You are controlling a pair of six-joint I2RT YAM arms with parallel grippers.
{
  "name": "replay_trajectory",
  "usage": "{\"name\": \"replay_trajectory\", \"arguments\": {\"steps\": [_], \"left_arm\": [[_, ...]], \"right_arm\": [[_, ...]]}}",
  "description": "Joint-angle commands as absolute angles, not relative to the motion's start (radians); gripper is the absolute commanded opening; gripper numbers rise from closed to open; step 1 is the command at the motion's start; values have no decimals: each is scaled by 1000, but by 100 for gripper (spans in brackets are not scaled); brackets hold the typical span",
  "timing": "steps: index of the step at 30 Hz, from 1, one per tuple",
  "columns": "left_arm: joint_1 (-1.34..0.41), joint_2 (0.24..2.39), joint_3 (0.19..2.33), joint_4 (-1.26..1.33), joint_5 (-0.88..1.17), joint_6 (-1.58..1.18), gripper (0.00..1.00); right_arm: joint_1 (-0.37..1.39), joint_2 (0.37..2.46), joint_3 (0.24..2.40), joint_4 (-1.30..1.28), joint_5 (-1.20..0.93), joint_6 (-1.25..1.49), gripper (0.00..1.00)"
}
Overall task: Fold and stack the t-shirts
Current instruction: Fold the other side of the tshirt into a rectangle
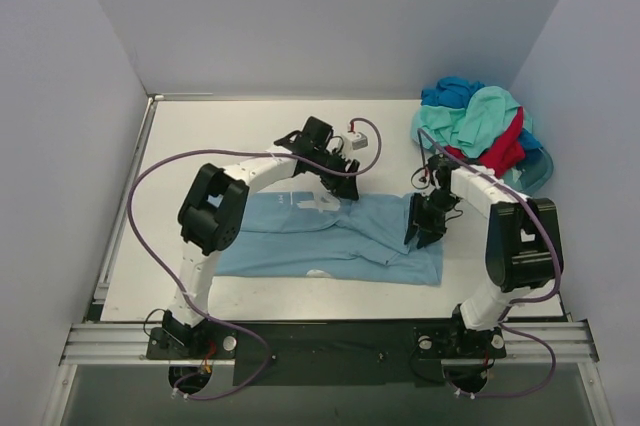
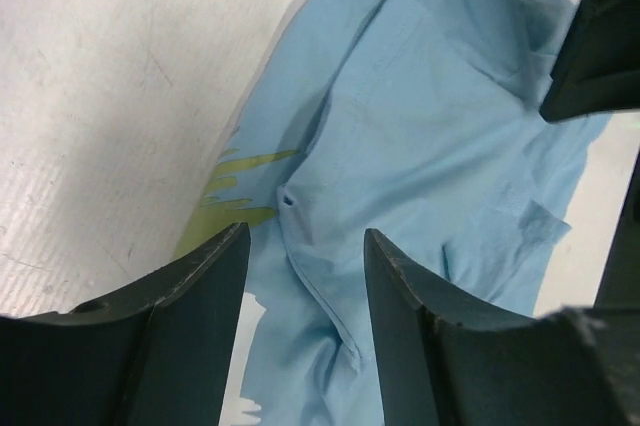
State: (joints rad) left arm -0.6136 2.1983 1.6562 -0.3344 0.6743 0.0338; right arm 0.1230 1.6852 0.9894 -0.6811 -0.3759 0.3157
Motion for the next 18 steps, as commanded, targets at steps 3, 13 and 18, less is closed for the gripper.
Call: {"name": "replay_trajectory", "arguments": {"steps": [3, 13, 18], "left_arm": [[-601, 2039, 1715, -560, 793, 274, 57], [-591, 1959, 1470, -523, 715, 448, 48], [-640, 1979, 1428, -425, 689, 373, 57]], "right_arm": [[153, 1545, 1071, -758, -272, 333, 35], [204, 1664, 1161, -611, -321, 371, 6], [199, 1747, 1173, -548, -299, 387, 0]]}}
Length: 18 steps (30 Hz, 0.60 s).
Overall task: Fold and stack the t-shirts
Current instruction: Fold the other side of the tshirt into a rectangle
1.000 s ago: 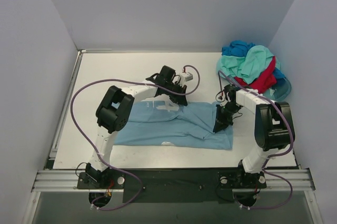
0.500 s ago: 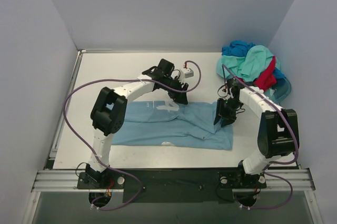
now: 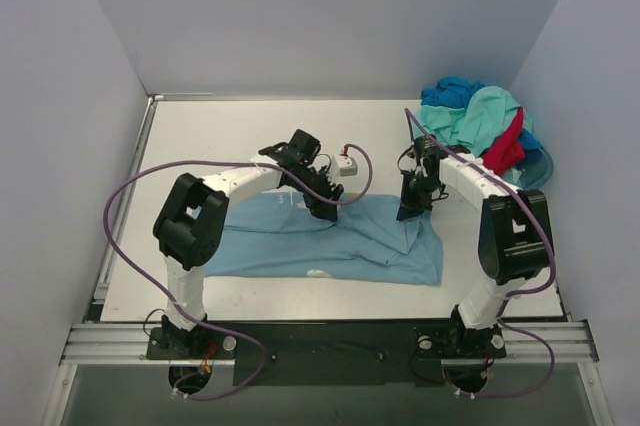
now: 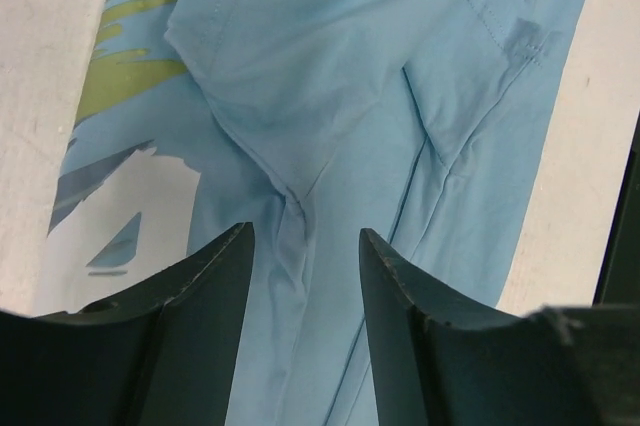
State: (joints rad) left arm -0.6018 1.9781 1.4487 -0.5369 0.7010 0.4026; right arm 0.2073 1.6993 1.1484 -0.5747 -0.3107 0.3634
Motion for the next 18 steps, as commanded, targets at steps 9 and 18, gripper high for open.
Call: {"name": "replay_trajectory", "arguments": {"steps": [9, 18], "left_arm": [[-686, 2016, 1353, -350, 591, 353, 33], [-687, 1979, 1275, -420, 612, 434, 9]], "right_arm": [[153, 1868, 1143, -466, -200, 449, 0], [107, 1887, 1170, -486, -127, 405, 0]]}}
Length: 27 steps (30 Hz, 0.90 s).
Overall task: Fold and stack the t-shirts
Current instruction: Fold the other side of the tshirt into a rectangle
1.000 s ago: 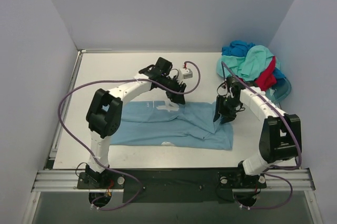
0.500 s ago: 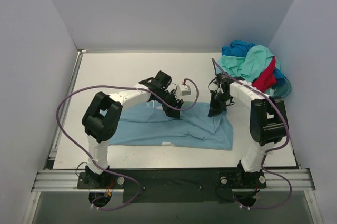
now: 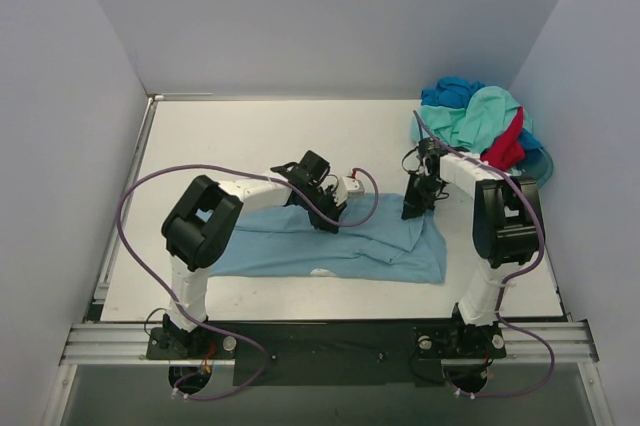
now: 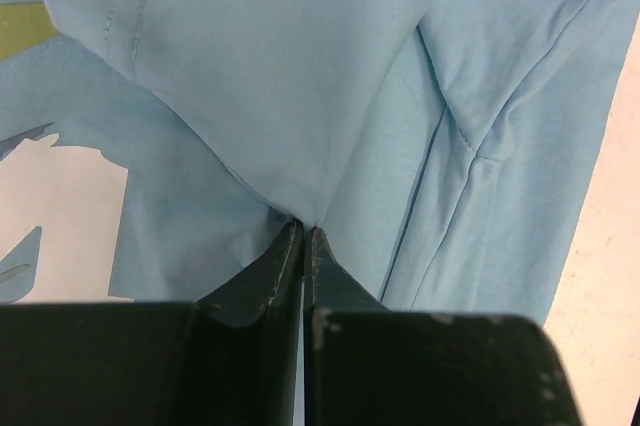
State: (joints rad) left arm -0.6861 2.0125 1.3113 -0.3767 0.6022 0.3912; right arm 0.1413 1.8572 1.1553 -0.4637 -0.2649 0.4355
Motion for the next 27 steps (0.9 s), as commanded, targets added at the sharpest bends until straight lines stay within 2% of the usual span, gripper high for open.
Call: {"name": "replay_trajectory", "arguments": {"steps": [1, 4, 9, 13, 16, 18, 21, 25, 27], "left_arm": [[-686, 1976, 1275, -419, 615, 434, 10], [-684, 1971, 1308, -455, 624, 437, 14], [-681, 1954, 1443, -570, 727, 425, 43], [-640, 1944, 1555, -670, 813, 402, 52], [-586, 1922, 1575, -696, 832, 380, 53], [-532, 1905, 1554, -689, 754, 376, 53], [-442, 1873, 1504, -722, 654, 461, 52], [-342, 1792, 1465, -852, 672, 595, 49], [-296, 1751, 1448, -970, 672, 705, 47]], "right_arm": [[106, 1878, 1173, -491, -121, 400, 0], [106, 1847, 1203, -505, -98, 373, 0], [95, 1804, 1232, -511, -86, 322, 0], [64, 1850, 1241, -514, -97, 322, 0], [60, 1896, 1259, -515, -88, 308, 0], [60, 1922, 1279, -517, -72, 304, 0], [69, 1942, 1310, -528, -64, 298, 0], [103, 1899, 1333, -549, -34, 273, 0], [110, 1858, 1345, -572, -15, 275, 3]]}}
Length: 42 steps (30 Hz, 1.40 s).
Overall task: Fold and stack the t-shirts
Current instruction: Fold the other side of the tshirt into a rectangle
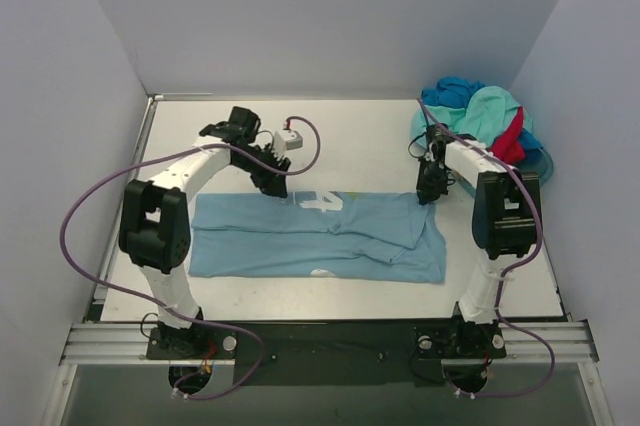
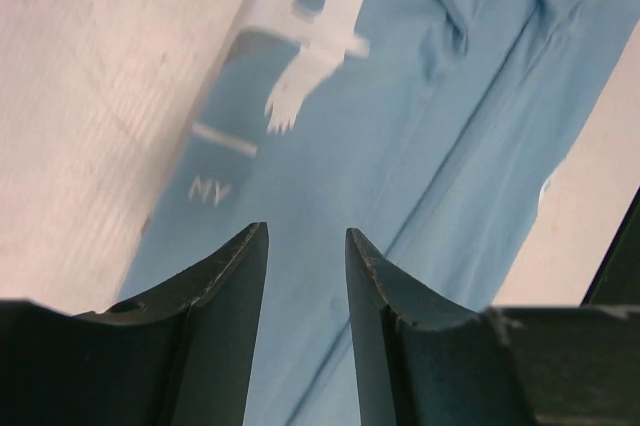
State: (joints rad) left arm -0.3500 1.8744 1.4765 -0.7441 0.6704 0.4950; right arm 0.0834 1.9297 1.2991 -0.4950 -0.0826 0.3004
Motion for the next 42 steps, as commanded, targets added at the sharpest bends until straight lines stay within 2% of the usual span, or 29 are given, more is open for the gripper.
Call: {"name": "replay_trajectory", "arguments": {"steps": [1, 7, 10, 17, 21, 28, 32, 34, 35, 36, 37, 39, 42], "left_arm": [[-254, 1737, 1440, -1009, 672, 745, 46], [-26, 1646, 1339, -1400, 612, 1220, 48], [41, 1580, 1243, -1399, 504, 1269, 51], [83, 1470, 1040, -1100, 397, 1233, 58], [81, 1476, 990, -1001, 379, 1273, 60], [81, 1496, 919, -934, 416, 1335, 61], [83, 1516, 907, -881, 417, 1327, 61], [81, 1526, 900, -868, 419, 1339, 60], [81, 1528, 902, -871, 428, 1347, 60], [83, 1535, 900, -874, 431, 1359, 60], [81, 1539, 900, -871, 437, 1361, 60], [81, 1551, 903, -862, 442, 1359, 60], [80, 1580, 904, -861, 431, 1374, 58]], "right_arm": [[113, 1817, 1347, -586, -11, 276, 9], [193, 1580, 1284, -627, -21, 238, 35], [320, 1475, 1217, -667, -71, 186, 44], [650, 1431, 1065, -715, -84, 132, 46], [725, 1520, 1039, -747, -25, 126, 45], [742, 1624, 1040, -742, -3, 91, 44], [738, 1672, 1057, -750, 61, 84, 38], [733, 1692, 1065, -753, 80, 81, 29], [732, 1703, 1068, -756, 81, 78, 20], [730, 1707, 1071, -756, 89, 75, 17], [729, 1713, 1071, -758, 90, 74, 10], [727, 1713, 1089, -761, 91, 68, 1], [727, 1703, 1126, -762, 101, 66, 0]]}}
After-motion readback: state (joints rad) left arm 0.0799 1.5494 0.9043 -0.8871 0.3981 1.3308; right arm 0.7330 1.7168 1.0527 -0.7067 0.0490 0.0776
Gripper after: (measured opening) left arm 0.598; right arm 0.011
